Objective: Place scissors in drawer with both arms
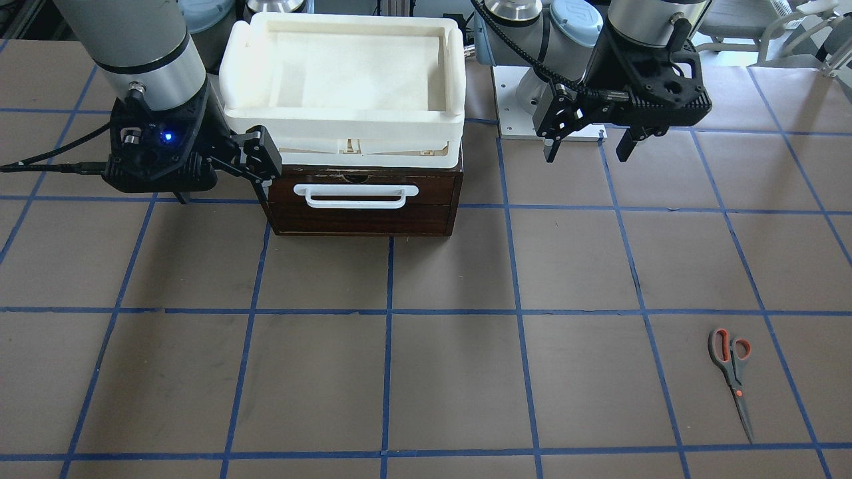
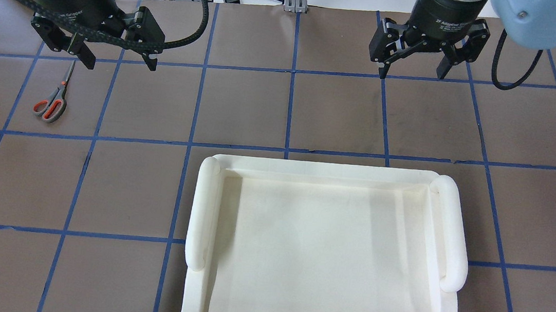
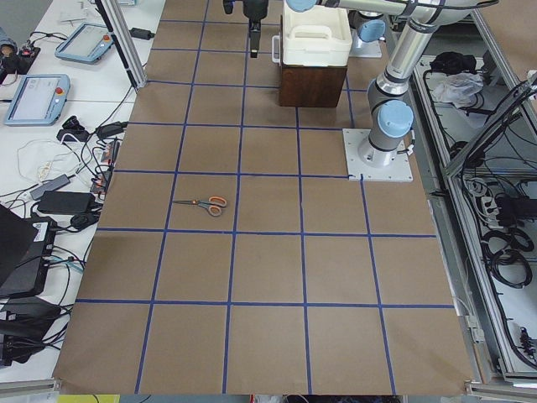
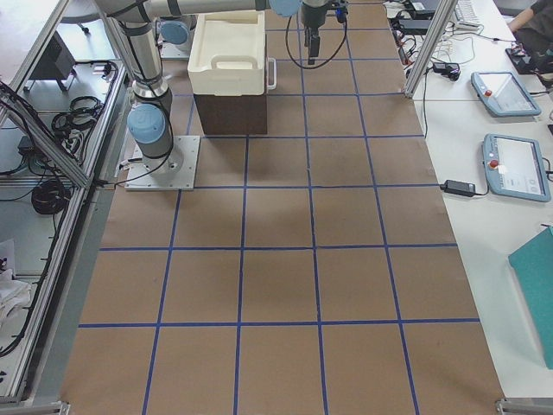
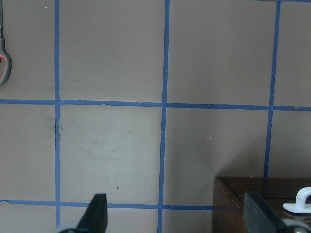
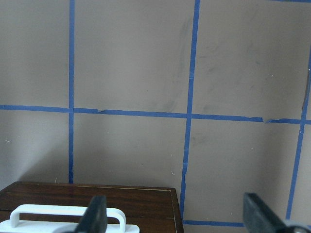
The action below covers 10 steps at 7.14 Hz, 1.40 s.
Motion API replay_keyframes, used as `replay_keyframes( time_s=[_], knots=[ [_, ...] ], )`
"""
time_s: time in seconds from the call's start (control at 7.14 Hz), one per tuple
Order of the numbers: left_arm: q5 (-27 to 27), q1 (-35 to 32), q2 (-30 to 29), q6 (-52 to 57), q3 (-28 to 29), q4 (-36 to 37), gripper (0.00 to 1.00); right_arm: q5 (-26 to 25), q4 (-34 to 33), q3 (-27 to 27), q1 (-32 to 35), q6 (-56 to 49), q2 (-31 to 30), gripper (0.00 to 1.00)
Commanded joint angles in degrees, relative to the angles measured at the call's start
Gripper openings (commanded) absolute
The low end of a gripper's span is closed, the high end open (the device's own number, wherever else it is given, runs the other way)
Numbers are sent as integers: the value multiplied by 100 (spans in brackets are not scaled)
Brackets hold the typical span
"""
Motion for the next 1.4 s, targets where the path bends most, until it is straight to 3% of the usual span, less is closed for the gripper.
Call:
replay_keyframes(
  time_s=[0.0, 0.28, 0.42, 0.7, 0.84, 0.98, 1.26],
  knots=[
    [-12, 543, -8, 186, -9, -35, 100, -8, -114, 9, -20, -1, -6, 100],
    [-475, 1511, -445, 352, -114, 52, 100, -17, -79, 35, -178, 174, -23, 100],
    [-443, 1863, -656, 997, -358, 148, 100, -17, -79, 52, -170, 1002, -24, 100],
    [-338, 2496, -1087, 2139, -1331, 1469, 100, 70, -44, 70, -117, 2936, 29, 100],
    [-233, 2717, -1341, 2999, -1440, 1859, 100, 88, -61, 96, -39, 3492, 81, 100],
    [-240, 2901, -1718, 3095, -1424, 2115, 100, 71, -87, 97, 153, 4185, 152, 100],
    [-223, 3035, -2500, 3026, -1215, 3570, 100, 9, -114, 105, 663, 5574, 319, 100]
  ],
)
